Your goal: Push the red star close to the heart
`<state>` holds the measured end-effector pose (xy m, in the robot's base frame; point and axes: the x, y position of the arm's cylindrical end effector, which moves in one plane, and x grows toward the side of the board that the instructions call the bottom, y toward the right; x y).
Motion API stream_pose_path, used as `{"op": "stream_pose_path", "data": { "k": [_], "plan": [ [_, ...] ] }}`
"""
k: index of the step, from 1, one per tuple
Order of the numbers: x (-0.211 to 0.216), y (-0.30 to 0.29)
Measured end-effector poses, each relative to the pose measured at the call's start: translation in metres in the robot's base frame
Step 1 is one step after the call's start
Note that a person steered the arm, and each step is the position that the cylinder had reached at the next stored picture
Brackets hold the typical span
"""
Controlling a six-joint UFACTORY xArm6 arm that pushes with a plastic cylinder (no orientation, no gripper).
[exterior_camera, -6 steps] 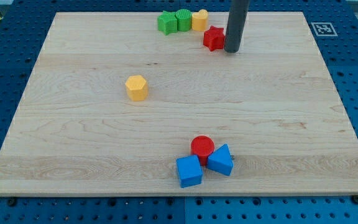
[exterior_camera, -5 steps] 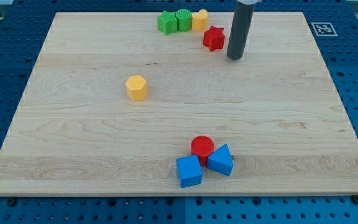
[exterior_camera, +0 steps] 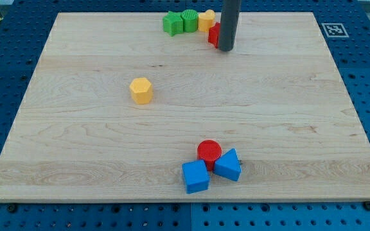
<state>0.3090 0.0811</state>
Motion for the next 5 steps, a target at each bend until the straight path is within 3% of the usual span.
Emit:
{"op": "stream_pose_path", "data": {
  "k": [3, 5],
  "plan": [
    [-0.006, 0.003],
    [0.03, 0.018]
  ]
}}
